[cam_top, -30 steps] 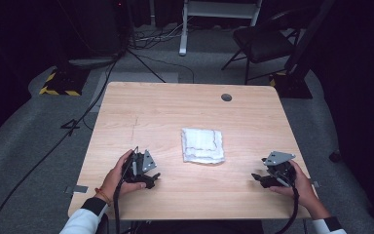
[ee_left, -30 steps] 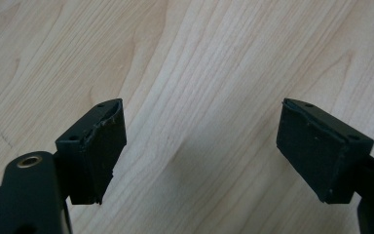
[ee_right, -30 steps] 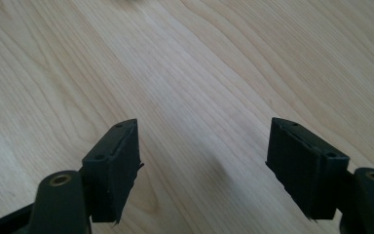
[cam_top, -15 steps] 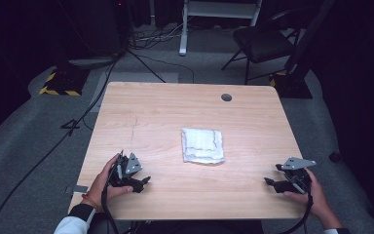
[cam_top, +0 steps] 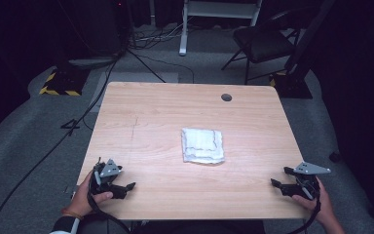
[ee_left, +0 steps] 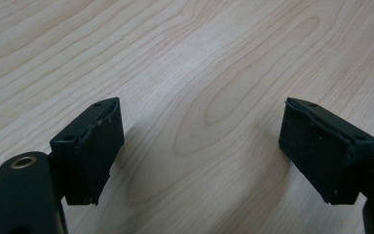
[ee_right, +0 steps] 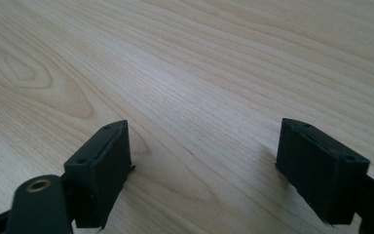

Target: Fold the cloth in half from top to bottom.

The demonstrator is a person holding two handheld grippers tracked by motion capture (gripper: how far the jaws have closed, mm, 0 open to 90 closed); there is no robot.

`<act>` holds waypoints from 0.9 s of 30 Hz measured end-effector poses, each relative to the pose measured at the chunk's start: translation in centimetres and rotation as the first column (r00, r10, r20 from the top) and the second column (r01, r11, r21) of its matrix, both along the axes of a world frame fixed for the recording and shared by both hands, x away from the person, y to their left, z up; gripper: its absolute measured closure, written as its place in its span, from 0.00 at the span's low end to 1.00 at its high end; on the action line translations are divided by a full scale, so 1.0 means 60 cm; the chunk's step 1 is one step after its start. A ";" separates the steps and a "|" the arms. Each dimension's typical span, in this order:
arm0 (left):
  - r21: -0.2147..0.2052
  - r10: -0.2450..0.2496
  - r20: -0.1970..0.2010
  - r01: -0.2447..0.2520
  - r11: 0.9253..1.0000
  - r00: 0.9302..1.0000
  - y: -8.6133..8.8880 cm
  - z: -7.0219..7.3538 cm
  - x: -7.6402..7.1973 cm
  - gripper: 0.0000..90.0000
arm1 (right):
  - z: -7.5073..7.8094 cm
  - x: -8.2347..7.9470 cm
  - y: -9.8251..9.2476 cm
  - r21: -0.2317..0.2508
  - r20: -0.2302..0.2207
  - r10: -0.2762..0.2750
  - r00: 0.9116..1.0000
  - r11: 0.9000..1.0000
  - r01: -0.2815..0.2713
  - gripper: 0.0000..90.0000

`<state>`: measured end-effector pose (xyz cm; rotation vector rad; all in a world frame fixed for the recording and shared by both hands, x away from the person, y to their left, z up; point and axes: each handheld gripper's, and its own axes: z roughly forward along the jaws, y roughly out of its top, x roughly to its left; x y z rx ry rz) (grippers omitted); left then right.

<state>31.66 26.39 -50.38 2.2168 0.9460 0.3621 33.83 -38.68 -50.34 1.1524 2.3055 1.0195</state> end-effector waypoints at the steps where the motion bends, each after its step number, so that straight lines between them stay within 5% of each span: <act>1: 0.000 0.018 0.000 -0.018 1.000 1.000 0.003 0.000 -0.002 0.19 | 0.000 0.000 0.000 0.000 0.000 0.000 1.000 1.000 0.000 0.23; 27: 0.001 0.049 -0.002 -0.049 0.999 0.999 0.003 0.000 -0.006 0.18 | 0.000 0.001 -0.002 0.000 -0.002 -0.037 0.999 0.999 0.037 0.22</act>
